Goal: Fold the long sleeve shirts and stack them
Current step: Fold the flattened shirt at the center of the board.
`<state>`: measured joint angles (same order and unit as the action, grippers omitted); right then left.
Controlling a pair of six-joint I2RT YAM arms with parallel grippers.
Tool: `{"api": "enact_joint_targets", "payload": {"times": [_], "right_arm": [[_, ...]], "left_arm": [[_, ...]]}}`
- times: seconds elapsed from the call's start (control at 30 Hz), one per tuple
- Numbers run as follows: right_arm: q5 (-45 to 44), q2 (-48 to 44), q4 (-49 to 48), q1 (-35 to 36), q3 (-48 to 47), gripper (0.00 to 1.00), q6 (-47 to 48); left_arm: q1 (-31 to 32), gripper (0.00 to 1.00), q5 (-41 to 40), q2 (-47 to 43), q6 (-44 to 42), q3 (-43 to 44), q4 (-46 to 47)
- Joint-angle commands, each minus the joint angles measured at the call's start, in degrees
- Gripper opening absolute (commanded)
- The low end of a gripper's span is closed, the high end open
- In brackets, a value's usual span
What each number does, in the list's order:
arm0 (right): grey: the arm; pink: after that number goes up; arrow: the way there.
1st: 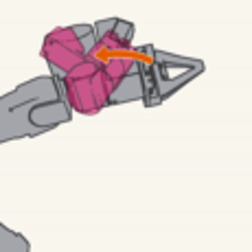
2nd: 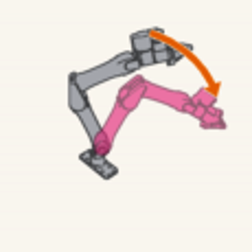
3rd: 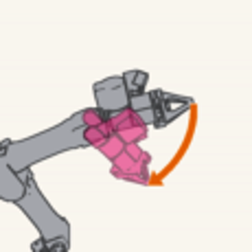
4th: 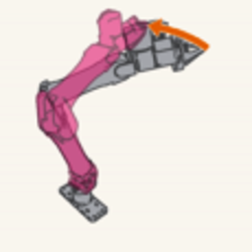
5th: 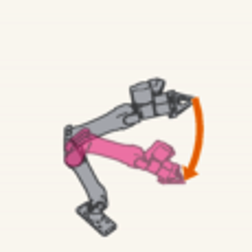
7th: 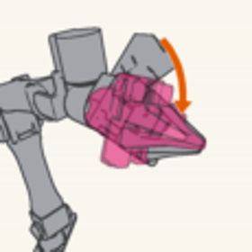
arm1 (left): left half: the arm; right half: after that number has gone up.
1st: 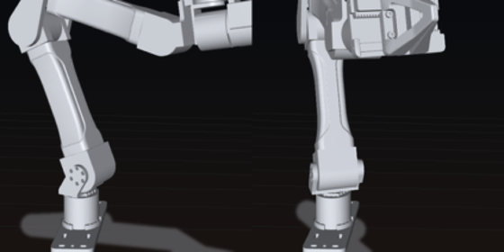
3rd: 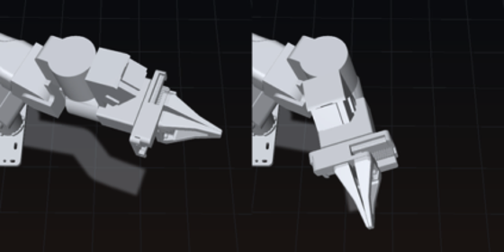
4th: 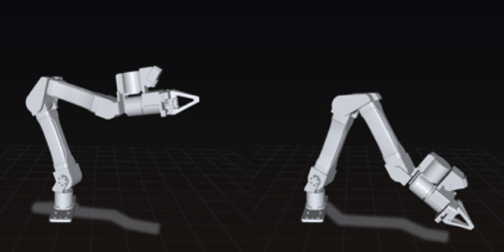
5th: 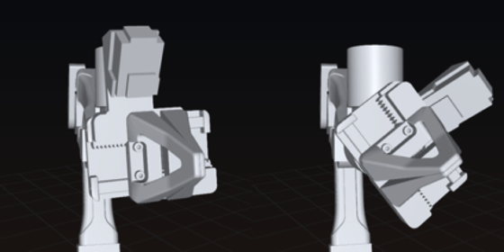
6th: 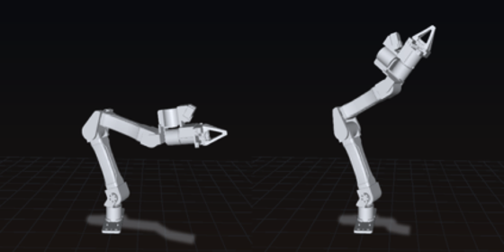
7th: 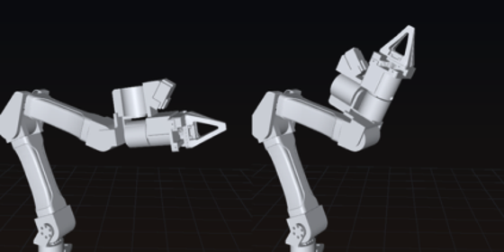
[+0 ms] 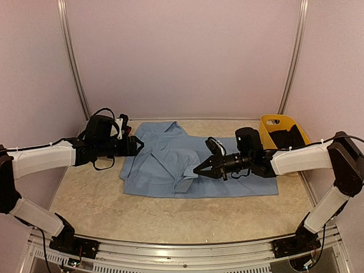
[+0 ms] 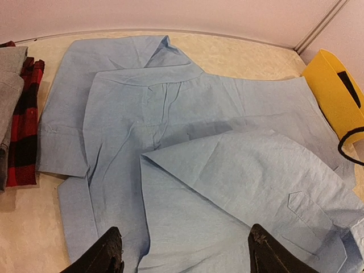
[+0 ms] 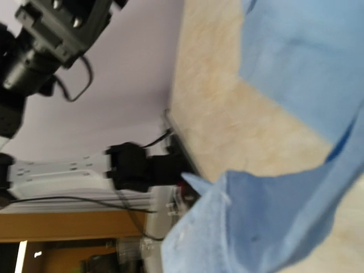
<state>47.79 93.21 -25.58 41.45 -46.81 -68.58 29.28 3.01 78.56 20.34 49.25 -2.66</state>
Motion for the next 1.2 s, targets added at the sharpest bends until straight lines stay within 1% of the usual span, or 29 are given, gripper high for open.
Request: {"api": "enact_joint_targets", "payload": {"times": [0.0,0.17,0.23,0.3,0.37,0.47,0.73,0.87,0.93,1.0,1.07,1.17], "right_arm": [[1.2,-3.9,21.2,-5.1,-0.6,0.0,15.4],[2.0,-2.9,41.1,-10.0,-4.2,0.0,32.1],[0.5,-1.7,48.6,-11.2,-6.0,0.0,38.3],[-2.3,-0.7,53.6,-12.4,-7.3,0.0,42.8],[-4.1,0.5,56.5,-14.1,-8.2,0.0,45.9],[-5.3,2.0,58.2,-16.5,-9.6,0.0,49.2],[-4.8,9.9,59.7,-19.8,-16.5,0.0,54.0],[-6.8,10.5,57.4,-21.3,-16.5,0.13,52.4],[-7.4,9.7,54.3,-22.0,-14.6,0.23,49.8],[-7.4,8.2,50.0,-22.8,-11.8,0.37,46.5],[-7.0,6.6,45.5,-23.0,-8.7,0.46,42.3],[-4.2,3.6,36.8,-22.8,-2.5,0.52,35.4]], "left_arm": [[0.3,0.71,0.3,0.7,-0.7,2.0,-0.6],[0.6,0.71,0.0,1.1,-0.9,2.4,-1.0],[0.7,0.71,0.0,1.3,-0.9,2.3,-1.0],[0.7,0.71,-0.1,1.4,-0.9,2.4,-1.0],[0.9,0.71,-0.1,1.5,-0.9,2.3,-0.9],[1.2,0.71,-0.2,1.7,-0.8,2.3,-0.7],[1.7,0.71,-0.2,2.7,-1.1,2.5,-0.7],[1.8,0.71,-0.3,2.9,-1.1,2.4,-0.8],[1.8,0.71,-0.4,3.0,-1.2,2.3,-0.8],[1.9,0.71,-0.3,3.3,-1.2,2.4,-0.6],[1.9,0.71,-0.1,3.7,-1.3,2.7,-0.5],[2.1,0.71,0.1,4.4,-1.3,3.0,-0.4]]}}
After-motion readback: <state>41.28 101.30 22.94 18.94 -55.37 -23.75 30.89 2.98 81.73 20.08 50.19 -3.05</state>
